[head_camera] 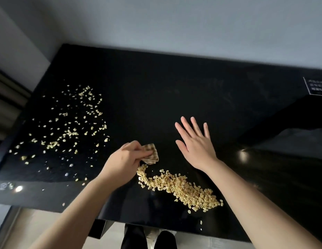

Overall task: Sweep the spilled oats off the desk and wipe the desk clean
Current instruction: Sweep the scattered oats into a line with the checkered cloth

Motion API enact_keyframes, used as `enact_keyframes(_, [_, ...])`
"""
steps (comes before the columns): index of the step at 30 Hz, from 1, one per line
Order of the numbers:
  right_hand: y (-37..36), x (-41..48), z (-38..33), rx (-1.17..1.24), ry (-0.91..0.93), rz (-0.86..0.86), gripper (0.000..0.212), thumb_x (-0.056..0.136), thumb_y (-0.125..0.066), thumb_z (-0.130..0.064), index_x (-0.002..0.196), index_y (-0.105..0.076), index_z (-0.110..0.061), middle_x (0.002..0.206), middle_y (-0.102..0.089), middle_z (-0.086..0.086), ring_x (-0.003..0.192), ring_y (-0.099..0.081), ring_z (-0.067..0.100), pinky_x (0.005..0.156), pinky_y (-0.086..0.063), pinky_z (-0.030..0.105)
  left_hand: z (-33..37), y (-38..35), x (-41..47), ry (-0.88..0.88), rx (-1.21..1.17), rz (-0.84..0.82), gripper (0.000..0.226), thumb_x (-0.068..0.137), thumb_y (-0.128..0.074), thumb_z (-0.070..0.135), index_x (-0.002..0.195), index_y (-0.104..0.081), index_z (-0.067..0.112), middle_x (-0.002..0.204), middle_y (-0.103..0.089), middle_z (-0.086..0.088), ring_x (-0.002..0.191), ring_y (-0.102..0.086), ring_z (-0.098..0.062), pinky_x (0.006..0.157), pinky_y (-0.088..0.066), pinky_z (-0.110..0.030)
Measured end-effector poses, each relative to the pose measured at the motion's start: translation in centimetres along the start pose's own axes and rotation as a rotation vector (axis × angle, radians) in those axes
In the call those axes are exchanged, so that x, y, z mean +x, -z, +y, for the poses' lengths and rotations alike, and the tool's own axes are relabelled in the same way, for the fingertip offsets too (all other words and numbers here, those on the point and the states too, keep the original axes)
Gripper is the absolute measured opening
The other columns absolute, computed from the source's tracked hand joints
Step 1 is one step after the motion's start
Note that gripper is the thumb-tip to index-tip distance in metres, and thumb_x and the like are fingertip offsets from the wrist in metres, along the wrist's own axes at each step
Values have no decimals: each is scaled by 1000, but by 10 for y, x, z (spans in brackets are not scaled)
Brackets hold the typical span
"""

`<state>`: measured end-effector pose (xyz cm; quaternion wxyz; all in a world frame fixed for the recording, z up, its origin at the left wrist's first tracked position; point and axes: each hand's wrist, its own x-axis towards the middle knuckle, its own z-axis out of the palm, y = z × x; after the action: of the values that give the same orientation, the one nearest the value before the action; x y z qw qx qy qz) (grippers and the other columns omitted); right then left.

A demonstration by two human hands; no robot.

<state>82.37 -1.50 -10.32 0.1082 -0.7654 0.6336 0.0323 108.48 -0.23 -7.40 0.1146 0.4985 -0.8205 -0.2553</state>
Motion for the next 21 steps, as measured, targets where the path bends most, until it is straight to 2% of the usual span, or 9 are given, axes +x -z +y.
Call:
enact_keyframes(2, [1, 12, -16, 15, 44, 0, 59, 99, -15, -50, 154, -5, -31, 163, 2, -4, 149, 7, 23, 120, 1, 53, 0, 0, -8, -6, -41, -59, 46, 84, -59, -2, 116, -69, 30, 100, -54, 11, 93, -53, -7, 72, -50, -28])
enact_keyframes(4, [2, 26, -29, 19, 60, -1, 57, 100, -18, -48, 154, -6, -32, 163, 1, -4, 150, 6, 22, 120, 0, 54, -2, 6, -12, 12, -125, -96, 46, 85, -56, -2, 114, -70, 31, 98, -52, 14, 84, -51, 2, 69, -47, -23])
enact_keyframes(5, [2, 33, -34, 18, 66, -2, 57, 100, -18, -47, 154, -6, -32, 163, 1, -4, 150, 5, 22, 120, 0, 54, -4, 11, -13, 31, -169, -77, 48, 84, -56, -4, 114, -70, 30, 97, -52, 15, 79, -52, 1, 65, -47, -24])
enact_keyframes(10, [5, 73, -59, -6, 117, -21, 58, 99, -13, -51, 153, -1, -35, 163, 8, -6, 149, 13, 20, 118, 7, 51, -36, 54, -6, 214, -308, 262, 44, 85, -59, -9, 112, -71, 23, 94, -60, 9, 64, -56, -9, 52, -43, -17])
enact_keyframes(13, [8, 103, -79, -34, 139, 0, 57, 99, -11, -51, 154, -6, -34, 163, 4, -4, 149, 8, 23, 119, 2, 53, -70, 84, 14, 317, -245, 415, 40, 86, -58, -9, 111, -72, 18, 93, -60, 8, 66, -56, -9, 51, -40, -12])
enact_keyframes(16, [10, 134, -97, -26, 134, 43, 57, 99, -9, -52, 153, -14, -34, 163, -9, -3, 150, -4, 25, 119, -7, 56, -108, 111, 41, 396, -211, 522, 40, 87, -55, -6, 113, -71, 20, 92, -56, 11, 63, -55, -8, 52, -40, -10])
enact_keyframes(17, [11, 146, -102, -22, 129, 45, 57, 99, -10, -52, 153, -16, -34, 163, -12, -3, 150, -6, 25, 119, -9, 57, -120, 119, 50, 420, -194, 554, 41, 88, -54, -4, 115, -70, 21, 93, -55, 12, 62, -54, -7, 53, -40, -9])
enact_keyframes(19, [13, 170, -110, -25, 125, 48, 57, 99, -9, -52, 153, -17, -35, 162, -13, -3, 150, -8, 26, 118, -10, 58, -146, 134, 69, 458, -131, 615, 40, 88, -53, -1, 118, -68, 22, 96, -54, 8, 72, -54, -7, 62, -39, -8])
enact_keyframes(21, [17, 195, -117, -28, 114, 58, 58, 98, -7, -53, 153, -16, -35, 162, -12, -3, 150, -6, 26, 118, -10, 58, -171, 147, 86, 481, -33, 662, 40, 89, -53, 0, 120, -68, 20, 100, -55, 1, 85, -55, -15, 72, -39, -17])
